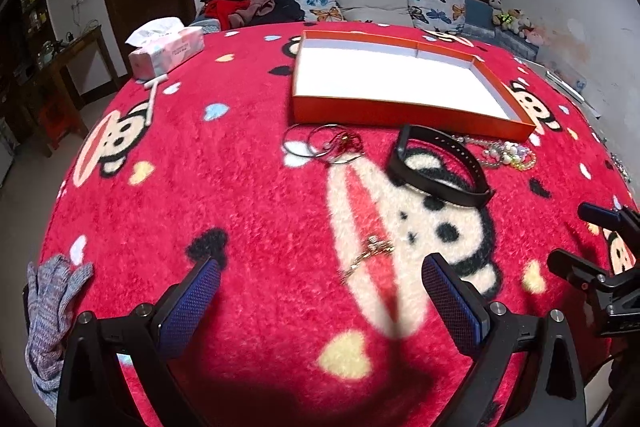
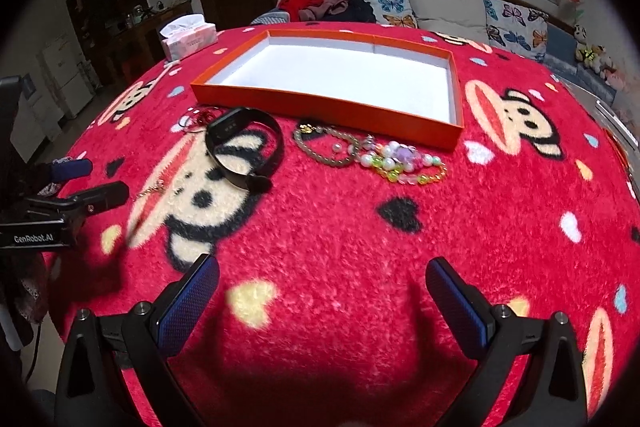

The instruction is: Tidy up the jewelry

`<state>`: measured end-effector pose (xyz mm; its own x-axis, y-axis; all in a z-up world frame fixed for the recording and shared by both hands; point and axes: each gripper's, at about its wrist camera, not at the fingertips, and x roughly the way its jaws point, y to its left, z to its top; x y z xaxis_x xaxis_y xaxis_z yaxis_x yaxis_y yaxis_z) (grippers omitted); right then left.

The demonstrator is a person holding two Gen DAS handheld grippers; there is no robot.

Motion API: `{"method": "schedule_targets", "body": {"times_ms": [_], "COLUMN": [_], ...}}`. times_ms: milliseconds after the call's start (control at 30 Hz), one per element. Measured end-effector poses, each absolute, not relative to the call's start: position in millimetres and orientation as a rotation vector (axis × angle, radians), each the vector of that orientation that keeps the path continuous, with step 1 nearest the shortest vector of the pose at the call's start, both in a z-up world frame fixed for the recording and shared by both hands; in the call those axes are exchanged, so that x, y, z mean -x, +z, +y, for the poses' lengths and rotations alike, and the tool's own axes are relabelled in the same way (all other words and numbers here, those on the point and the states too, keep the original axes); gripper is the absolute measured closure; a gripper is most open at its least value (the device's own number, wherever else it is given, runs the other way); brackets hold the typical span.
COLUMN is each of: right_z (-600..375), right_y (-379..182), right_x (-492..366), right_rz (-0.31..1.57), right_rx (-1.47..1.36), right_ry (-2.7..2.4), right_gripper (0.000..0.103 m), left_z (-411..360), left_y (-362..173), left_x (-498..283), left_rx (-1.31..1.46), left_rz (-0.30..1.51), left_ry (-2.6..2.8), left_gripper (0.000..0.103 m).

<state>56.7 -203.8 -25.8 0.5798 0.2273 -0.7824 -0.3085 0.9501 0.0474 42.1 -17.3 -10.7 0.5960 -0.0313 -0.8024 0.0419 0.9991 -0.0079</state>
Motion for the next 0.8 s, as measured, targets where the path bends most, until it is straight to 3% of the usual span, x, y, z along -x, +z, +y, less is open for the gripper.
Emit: {"method": "schedule_targets", "body": {"times_ms": [300, 800], "right_z": [-220.1, -237.7], "right_y": [-27.1, -32.0], "right_x": [-60.4, -65.6], "right_rz": [0.910, 0.914], "right_rx": [0.081, 0.031], "right_ry": [0.299, 0.330], "right_gripper": [0.000, 0.000], "left_z": [-37.8, -58.3], "left_y": [-4.8, 14.3], "left_x": [-55.2, -109.7], "left_rx": [-0.017, 0.251], "left_rz": [0.951, 1.069], "left_ry": [-0.076, 0.019], "left_gripper": [0.000, 0.000]}}
